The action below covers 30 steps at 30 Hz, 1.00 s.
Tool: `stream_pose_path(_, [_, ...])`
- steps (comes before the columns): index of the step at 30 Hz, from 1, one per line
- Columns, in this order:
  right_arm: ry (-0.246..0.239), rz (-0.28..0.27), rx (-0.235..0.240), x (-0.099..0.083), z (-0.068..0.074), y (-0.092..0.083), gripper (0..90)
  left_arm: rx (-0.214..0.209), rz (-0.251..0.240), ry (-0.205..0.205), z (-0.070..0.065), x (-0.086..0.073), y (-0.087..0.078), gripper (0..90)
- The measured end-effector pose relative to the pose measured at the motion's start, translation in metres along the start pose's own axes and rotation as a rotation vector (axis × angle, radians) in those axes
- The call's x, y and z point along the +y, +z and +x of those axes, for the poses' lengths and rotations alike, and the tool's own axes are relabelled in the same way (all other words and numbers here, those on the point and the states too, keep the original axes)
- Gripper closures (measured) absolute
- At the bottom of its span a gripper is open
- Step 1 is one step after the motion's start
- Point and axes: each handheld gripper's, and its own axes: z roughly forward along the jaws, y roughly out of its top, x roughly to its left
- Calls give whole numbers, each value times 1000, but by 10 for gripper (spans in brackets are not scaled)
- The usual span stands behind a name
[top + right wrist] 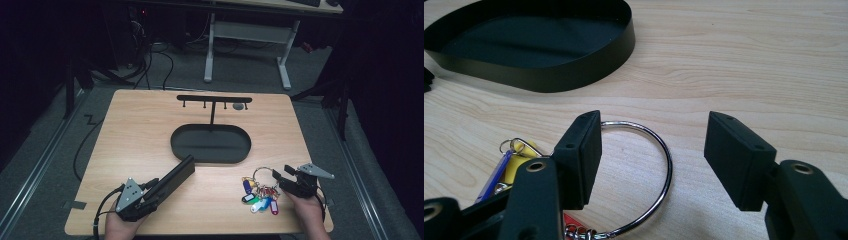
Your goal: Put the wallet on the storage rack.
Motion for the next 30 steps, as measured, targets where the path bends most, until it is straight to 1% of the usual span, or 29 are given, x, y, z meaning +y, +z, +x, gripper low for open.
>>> stream_pose_path(3, [-2,15,-6,0,0,2,404,-4,76,13,2,3,6,515])
stream_pose_path(5, [-4,21,-10,-1,0,2,403,7,98,45,2,4,10,504])
stream_pose_path(7, [-17,22,-10,-3,-1,0,403,17,116,75,1,7,12,492])
stream_pose_path(8, [-13,23,-11,-4,0,-2,403,22,122,92,0,9,13,488])
stream_pose_path(9, [-10,25,-12,-6,-1,-5,403,29,148,118,-2,14,16,476])
stream_pose_path(10, [-10,25,-12,-6,-1,-5,403,29,148,118,-2,14,16,466])
stream_pose_path(11, [-8,29,-10,-9,-2,-9,403,35,166,134,-2,16,17,459])
stream_pose_path(12, [-8,29,-10,-9,-2,-9,403,35,195,151,-2,19,18,459])
stream_pose_path(13, [-5,24,-8,-12,-4,-13,403,25,265,158,0,26,21,431])
stream_pose_path(14, [-5,24,-8,-12,-4,-13,403,25,265,158,0,26,21,432])
stream_pose_path(15, [-2,27,3,-14,-6,-14,403,33,280,167,2,32,20,436])
stream_pose_path(16, [-2,27,3,-14,-6,-14,403,33,280,167,2,32,20,438])
stream_pose_path(17, [9,35,17,-16,-7,-15,403,25,314,168,2,39,21,439])
stream_pose_path(18, [9,35,17,-16,-7,-15,403,25,314,168,2,39,21,444])
stream_pose_path(19, [11,30,33,-17,-8,-16,404,19,353,176,1,45,24,446])
stream_pose_path(20, [15,28,42,-17,-8,-16,404,19,353,176,1,45,24,448])
stream_pose_path(21, [10,25,52,-17,-8,-16,404,20,369,181,-1,48,25,449])
stream_pose_path(22, [10,25,52,-17,-8,-16,404,25,387,191,-2,50,26,449])
stream_pose_path(23, [2,17,75,-15,-7,-17,404,37,410,202,-5,53,27,449])
stream_pose_path(24, [-2,13,88,-14,-6,-17,404,40,421,203,-6,54,28,451])
stream_pose_path(25, [-2,13,88,-14,-6,-17,404,40,421,203,-6,54,28,464])
stream_pose_path(27, [-14,-2,112,-11,-6,-18,403,35,431,203,-9,57,27,475])
stream_pose_path(28, [-21,-14,123,-11,-8,-18,403,40,430,199,-10,58,27,478])
stream_pose_path(30, [-10,-24,136,-11,-10,-20,403,50,429,197,-11,61,26,480])
